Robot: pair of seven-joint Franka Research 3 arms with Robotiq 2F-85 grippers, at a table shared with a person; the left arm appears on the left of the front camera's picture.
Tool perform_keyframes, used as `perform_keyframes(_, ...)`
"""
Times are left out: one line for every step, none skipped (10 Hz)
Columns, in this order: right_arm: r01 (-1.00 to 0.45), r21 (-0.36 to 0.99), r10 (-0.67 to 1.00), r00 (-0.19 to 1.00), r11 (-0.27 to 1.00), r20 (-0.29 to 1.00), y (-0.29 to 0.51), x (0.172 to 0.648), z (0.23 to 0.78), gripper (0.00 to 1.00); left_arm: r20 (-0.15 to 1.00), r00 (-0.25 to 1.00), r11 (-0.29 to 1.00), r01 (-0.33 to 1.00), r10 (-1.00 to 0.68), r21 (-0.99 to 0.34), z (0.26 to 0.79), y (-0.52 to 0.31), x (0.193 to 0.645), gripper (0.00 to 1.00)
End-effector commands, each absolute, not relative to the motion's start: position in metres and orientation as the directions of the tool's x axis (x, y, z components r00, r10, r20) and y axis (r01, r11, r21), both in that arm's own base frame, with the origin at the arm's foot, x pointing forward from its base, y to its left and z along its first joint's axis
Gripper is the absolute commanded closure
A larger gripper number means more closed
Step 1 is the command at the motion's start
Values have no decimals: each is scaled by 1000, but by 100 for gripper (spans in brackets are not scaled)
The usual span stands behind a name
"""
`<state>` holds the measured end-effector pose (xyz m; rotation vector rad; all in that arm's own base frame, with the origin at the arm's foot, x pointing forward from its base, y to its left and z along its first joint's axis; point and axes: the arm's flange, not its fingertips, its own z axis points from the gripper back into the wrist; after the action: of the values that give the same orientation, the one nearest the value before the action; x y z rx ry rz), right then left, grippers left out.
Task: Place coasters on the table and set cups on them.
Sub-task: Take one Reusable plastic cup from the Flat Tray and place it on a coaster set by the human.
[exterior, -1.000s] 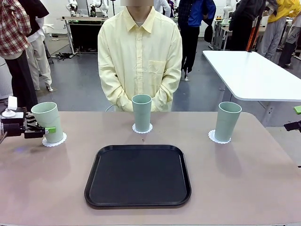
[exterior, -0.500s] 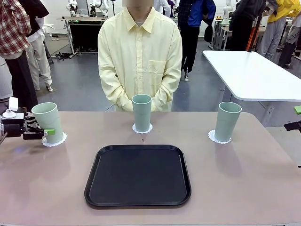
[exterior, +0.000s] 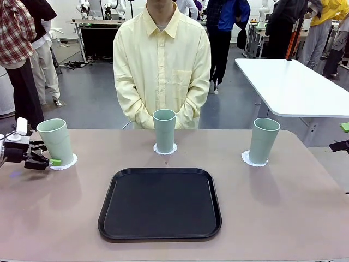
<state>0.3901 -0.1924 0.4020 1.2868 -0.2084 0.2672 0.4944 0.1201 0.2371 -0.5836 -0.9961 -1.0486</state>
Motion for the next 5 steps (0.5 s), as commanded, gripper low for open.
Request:
perform_keyframes(-306,917,80,952,256,296,-191,390,403,0,857,154,389,920,-491,58,252,119,494,0)
perform_keyframes(-306,917,80,952,256,296,-191,390,403,0,841,160,384,921,-516,61,260,122,493,0)
perform_keyframes(-306,917,80,952,256,296,-191,390,403,0,824,168,380,923,-541,62,267,125,491,0)
perform_keyframes(-306,917,80,952,256,296,-191,390,403,0,810,179,376,925,-558,55,274,129,491,0)
perform_keyframes(-306,917,80,952,256,296,-191,390,403,0,794,193,375,926,-576,47,280,134,491,0)
